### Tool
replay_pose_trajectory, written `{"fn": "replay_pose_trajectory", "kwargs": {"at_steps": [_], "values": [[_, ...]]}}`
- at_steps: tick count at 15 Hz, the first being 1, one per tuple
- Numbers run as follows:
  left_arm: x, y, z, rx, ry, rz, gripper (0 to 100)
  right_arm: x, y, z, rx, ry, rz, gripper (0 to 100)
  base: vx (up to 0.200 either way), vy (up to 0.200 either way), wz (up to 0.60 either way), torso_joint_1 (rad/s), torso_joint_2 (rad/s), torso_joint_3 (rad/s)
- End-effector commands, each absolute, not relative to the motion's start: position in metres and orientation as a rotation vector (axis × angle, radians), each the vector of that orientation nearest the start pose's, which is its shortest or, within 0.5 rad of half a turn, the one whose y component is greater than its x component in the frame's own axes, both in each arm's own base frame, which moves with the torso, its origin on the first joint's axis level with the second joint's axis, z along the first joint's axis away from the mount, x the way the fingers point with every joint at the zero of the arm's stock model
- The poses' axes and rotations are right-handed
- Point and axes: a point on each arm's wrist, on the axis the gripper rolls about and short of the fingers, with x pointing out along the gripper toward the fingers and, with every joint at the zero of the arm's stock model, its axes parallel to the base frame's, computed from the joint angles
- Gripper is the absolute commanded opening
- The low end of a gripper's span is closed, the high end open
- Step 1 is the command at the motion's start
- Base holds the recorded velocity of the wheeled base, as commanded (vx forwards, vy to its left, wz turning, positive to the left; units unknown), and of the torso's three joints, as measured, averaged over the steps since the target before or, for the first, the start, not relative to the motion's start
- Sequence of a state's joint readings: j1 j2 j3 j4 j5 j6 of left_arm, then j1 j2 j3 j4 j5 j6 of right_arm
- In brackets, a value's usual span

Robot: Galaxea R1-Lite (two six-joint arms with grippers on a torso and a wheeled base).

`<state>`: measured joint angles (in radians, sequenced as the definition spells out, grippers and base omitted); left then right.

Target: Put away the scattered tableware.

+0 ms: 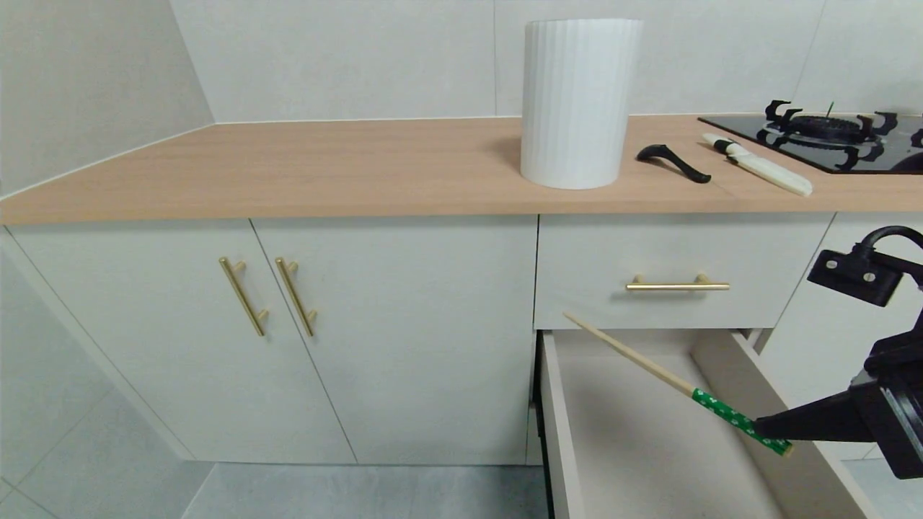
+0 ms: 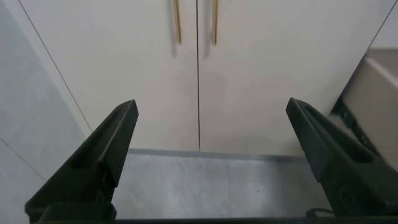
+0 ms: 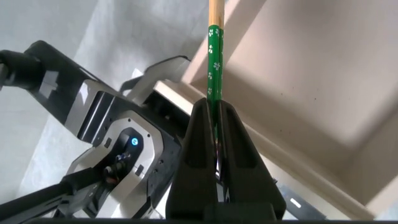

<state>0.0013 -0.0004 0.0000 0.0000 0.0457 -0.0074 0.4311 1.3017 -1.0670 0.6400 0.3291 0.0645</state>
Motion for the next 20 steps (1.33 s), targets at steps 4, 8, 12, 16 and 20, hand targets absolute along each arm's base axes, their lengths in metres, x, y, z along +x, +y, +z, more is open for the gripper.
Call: {"fn": "replay_pose_trajectory", "kwargs": {"at_steps": [4, 8, 12, 16, 20], "values": [[-0.023, 0.001, 0.075, -0.008, 0.0, 0.048, 100, 0.161, 0.082, 0.239, 0.01, 0.944, 0.674, 0, 0.0, 0.0, 0.0, -0.028, 0.14, 0.099], [-0.023, 0.001, 0.075, -0.008, 0.0, 0.048, 100, 0.174, 0.087, 0.227, -0.05, 0.99, 0.65, 0, 0.0, 0.0, 0.0, 0.0, 0.0, 0.0], [-0.023, 0.001, 0.075, -0.008, 0.0, 0.048, 100, 0.212, 0.1, 0.196, -0.094, 1.13, 0.447, 0, 0.0, 0.0, 0.0, 0.0, 0.0, 0.0], [-0.023, 0.001, 0.075, -0.008, 0.0, 0.048, 100, 0.246, 0.113, 0.162, -0.059, 1.242, 0.373, 0, 0.0, 0.0, 0.0, 0.0, 0.0, 0.0], [-0.023, 0.001, 0.075, -0.008, 0.0, 0.048, 100, 0.284, 0.13, 0.113, 0.011, 1.267, 0.28, 0, 0.0, 0.0, 0.0, 0.0, 0.0, 0.0]]}}
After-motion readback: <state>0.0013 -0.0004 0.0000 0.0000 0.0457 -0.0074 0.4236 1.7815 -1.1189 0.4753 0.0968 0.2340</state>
